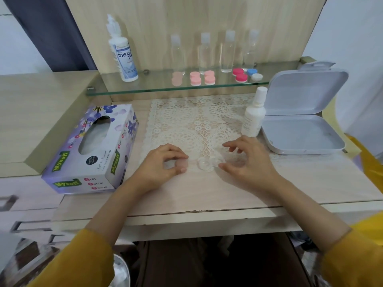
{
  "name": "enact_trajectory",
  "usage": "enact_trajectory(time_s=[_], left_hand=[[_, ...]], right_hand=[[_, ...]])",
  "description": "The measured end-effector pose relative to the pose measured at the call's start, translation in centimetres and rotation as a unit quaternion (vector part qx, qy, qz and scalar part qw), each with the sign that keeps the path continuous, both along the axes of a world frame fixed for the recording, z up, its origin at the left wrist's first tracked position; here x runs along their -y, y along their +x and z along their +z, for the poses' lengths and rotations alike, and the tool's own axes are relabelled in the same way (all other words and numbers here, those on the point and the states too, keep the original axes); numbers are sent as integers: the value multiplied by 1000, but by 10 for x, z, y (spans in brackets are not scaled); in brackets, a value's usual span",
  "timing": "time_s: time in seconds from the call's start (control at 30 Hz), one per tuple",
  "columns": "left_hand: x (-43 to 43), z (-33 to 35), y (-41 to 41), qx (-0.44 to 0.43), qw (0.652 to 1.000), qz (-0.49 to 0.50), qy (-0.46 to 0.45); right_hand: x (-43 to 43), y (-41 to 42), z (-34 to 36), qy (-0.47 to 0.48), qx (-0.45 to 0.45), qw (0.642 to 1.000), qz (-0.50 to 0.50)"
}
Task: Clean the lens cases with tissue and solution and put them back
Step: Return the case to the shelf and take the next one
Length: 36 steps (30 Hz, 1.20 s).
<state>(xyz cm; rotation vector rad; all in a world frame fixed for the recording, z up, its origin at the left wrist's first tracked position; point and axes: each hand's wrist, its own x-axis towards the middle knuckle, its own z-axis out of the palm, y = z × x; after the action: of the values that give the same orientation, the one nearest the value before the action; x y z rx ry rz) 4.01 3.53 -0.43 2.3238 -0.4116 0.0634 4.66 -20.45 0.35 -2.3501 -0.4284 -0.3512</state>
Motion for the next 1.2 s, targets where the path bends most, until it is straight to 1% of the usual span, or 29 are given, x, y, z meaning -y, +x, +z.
enact_trajectory(time_s=[0.13, 0.27, 0.37, 0.47, 0.77, 0.9, 1.07, 1.2], left_hand=[[7, 4, -3, 5, 999, 43, -14], [21, 8, -6, 23, 997, 61, -48], [33, 10, -8, 35, 995, 61, -64], [44, 12, -8, 55, 996, 45, -49], [56, 12, -9, 63, 997, 42, 9], [54, 14, -9, 48, 998, 24, 32], [50, 16, -9, -3, 999, -16, 44], [55, 15, -9, 14, 999, 42, 26]], right_hand=[[-7, -1, -3, -36, -13, 999, 12], [-10, -2, -5, -26, -17, 999, 12], [-11, -2, -6, 0, -14, 1000, 9], [-11, -1, -6, 8, -17, 1000, 14], [-11, 0, -6, 13, -22, 1000, 17], [-10, 0, -8, 22, -17, 999, 20], [-10, 0, -8, 25, -13, 999, 24], [-9, 0, -8, 27, -15, 999, 25]])
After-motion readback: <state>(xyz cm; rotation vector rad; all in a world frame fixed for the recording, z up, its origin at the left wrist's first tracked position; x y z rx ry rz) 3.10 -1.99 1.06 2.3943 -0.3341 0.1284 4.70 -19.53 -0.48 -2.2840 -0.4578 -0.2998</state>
